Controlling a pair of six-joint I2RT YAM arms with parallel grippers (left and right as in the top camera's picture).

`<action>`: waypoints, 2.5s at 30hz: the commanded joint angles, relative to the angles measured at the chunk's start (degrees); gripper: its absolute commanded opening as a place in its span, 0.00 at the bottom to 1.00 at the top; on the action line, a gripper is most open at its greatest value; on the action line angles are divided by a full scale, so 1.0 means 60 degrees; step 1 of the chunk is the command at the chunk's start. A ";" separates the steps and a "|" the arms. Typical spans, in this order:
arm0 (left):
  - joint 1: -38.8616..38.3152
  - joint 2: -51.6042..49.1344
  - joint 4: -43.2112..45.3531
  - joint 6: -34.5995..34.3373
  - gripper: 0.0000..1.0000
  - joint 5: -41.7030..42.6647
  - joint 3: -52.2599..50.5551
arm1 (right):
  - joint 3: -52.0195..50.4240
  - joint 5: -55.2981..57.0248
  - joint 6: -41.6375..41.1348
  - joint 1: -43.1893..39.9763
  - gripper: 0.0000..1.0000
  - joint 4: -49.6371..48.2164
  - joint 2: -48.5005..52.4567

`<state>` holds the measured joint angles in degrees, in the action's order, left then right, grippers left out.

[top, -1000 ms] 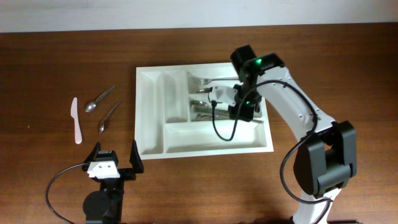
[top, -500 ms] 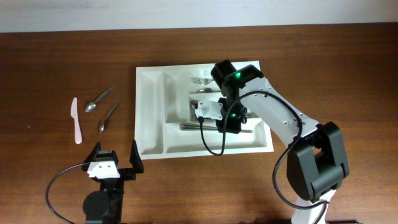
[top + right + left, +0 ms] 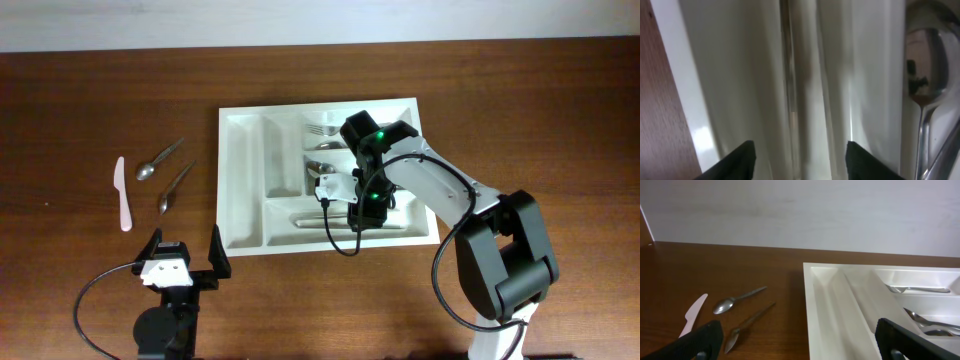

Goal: Pack container
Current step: 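Lower the tongs into the lower long compartment and release, then lift the right gripper away from the tray toward the right, then raise the left gripper and move it over the spoons left of the tray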

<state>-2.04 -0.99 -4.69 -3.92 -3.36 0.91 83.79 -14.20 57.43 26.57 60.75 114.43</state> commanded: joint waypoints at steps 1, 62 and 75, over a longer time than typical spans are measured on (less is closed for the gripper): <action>0.0066 0.0036 0.0011 0.0022 0.99 0.0102 -0.0055 | 0.1005 0.0160 -0.0721 -0.0004 0.64 -0.0018 -0.0004; 0.0058 0.0036 0.0171 0.0149 0.99 -0.0911 -0.0040 | 0.6539 0.3373 -0.8051 -0.4790 0.99 0.0266 -0.0018; 0.0831 -0.3450 -0.2178 -0.0940 0.99 -0.1545 0.4105 | 0.6539 0.3373 -0.8051 -0.4790 0.99 0.0262 -0.0018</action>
<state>0.36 -12.62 -16.91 -7.33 -10.59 17.19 121.95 5.58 9.56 -2.11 62.39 114.80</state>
